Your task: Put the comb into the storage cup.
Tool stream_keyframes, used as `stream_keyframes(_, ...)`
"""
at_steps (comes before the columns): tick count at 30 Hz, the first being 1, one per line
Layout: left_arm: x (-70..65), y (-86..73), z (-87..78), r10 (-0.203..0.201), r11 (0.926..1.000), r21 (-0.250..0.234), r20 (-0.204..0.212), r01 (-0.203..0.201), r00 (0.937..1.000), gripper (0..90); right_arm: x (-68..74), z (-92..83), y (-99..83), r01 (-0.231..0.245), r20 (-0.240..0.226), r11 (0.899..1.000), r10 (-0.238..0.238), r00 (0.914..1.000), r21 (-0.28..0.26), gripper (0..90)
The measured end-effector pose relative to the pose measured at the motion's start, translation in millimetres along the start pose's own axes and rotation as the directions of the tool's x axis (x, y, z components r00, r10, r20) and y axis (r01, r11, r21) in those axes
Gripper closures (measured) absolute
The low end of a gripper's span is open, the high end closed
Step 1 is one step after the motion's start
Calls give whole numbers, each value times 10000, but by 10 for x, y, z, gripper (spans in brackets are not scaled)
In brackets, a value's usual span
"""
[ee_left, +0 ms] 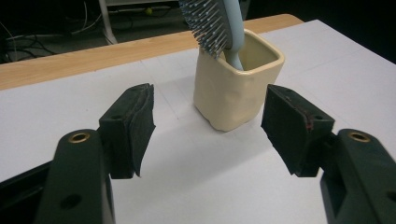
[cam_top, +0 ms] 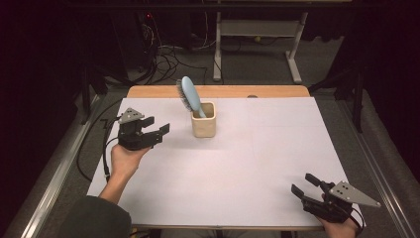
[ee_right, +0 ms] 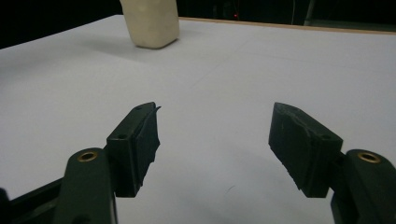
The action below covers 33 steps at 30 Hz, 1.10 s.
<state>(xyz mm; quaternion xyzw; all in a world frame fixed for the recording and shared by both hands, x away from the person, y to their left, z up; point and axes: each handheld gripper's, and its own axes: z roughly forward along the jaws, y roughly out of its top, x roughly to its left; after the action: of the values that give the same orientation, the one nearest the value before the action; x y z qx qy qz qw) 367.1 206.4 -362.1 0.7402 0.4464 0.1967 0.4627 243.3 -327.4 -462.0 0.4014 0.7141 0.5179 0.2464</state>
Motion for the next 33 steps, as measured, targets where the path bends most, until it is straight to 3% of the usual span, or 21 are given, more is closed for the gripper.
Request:
stream_keyframes(17, -42, -226, -116, 316, 9991, 269, 84, -318, 9995, 332, 3, 1, -2, 35, -14, 10000, -35, 10000, -15, 339)
stream_keyframes(29, -16, -402, -257, -32, 10000, -21, 55, 32, 10000, 325, -7, 9, -2, -38, 80, 10000, 37, 10000, 65, 338)
stream_keyframes(33, -23, -455, -284, 49, 10000, 10, 30, -49, 10000, 324, -3, 3, -3, -39, 97, 10000, 38, 9999, 23, 338)
